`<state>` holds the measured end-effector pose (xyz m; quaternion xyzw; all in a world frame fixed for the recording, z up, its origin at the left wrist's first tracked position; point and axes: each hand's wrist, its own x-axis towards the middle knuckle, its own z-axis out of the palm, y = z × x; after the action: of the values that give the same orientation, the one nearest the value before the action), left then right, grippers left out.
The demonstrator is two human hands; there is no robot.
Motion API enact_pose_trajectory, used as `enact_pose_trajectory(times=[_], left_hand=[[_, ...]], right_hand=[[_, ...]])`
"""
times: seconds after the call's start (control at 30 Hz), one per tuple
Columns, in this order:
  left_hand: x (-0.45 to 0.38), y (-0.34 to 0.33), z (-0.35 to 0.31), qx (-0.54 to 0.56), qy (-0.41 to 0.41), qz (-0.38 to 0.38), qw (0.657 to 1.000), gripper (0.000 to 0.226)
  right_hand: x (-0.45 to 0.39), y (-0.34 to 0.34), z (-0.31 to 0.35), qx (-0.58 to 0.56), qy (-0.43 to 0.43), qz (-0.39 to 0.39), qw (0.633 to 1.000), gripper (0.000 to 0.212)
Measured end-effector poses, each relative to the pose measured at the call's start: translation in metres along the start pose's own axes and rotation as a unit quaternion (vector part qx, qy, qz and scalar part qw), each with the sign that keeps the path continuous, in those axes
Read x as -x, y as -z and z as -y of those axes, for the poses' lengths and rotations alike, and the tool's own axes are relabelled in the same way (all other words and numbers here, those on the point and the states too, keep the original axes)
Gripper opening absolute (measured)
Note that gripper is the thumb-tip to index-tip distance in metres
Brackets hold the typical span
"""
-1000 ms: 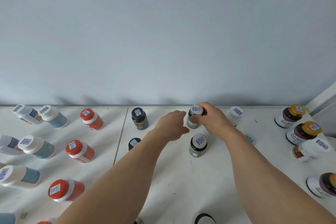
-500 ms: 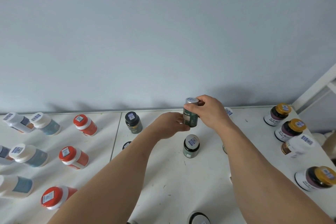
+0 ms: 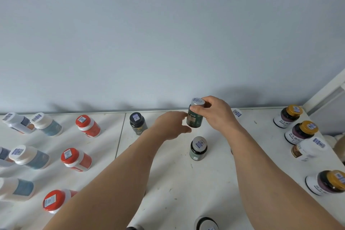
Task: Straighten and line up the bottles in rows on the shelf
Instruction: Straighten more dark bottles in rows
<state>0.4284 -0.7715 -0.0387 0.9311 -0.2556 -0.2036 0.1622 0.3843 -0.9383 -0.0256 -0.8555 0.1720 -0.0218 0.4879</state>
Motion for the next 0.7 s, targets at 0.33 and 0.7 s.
enact_pose_trajectory(times=[0.33,0.7], left_hand=[[0.0,-0.014,0.014,-0.25,-0.07,-0.078,0.963,0.024],[0.015,-0.006,0.012,-0.234,-0.084,-0.117,0.961,0.027]], right_hand=[[-0.001,-0.031,-0.034,-0.008,-0.014,0.044,0.999,0.032],[0.012,-0.022,-0.009,0.11,-0.009,0.009,0.994,0.065]])
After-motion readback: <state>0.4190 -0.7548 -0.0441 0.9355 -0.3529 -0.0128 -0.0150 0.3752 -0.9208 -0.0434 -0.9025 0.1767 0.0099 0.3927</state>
